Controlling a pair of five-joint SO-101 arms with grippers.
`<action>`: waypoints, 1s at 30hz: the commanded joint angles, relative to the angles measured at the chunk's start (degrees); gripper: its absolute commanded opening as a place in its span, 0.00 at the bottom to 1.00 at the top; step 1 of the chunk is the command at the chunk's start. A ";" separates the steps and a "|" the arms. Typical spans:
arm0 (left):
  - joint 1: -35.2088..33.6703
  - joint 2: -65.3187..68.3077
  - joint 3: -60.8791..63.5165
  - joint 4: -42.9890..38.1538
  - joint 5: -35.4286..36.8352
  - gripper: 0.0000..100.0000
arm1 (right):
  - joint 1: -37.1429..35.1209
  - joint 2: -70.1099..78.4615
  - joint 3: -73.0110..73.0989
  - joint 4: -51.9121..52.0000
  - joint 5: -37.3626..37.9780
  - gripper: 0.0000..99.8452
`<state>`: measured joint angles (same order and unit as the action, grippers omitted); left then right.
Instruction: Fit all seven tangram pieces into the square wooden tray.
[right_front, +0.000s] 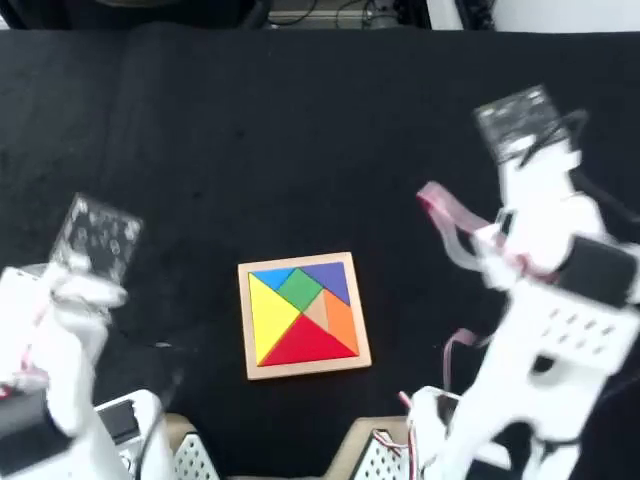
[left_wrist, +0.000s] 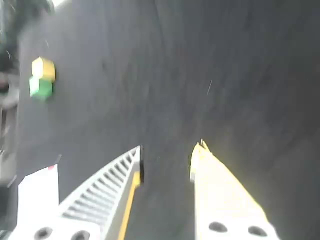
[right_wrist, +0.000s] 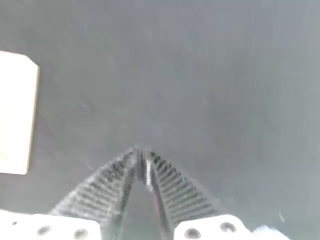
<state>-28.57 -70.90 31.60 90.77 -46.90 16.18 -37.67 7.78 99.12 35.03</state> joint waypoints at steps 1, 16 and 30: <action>7.25 -4.66 1.45 3.34 15.21 0.17 | -12.75 -2.33 10.59 1.14 -6.15 0.01; 1.01 -17.93 27.82 -7.91 27.08 0.17 | -62.95 -8.84 37.49 -5.63 5.01 0.01; -15.69 -26.99 53.58 -28.22 46.59 0.17 | -63.91 17.71 38.37 -22.59 10.20 0.01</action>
<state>-34.81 -96.04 83.91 66.77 -5.85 -47.12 -24.75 46.29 79.78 44.62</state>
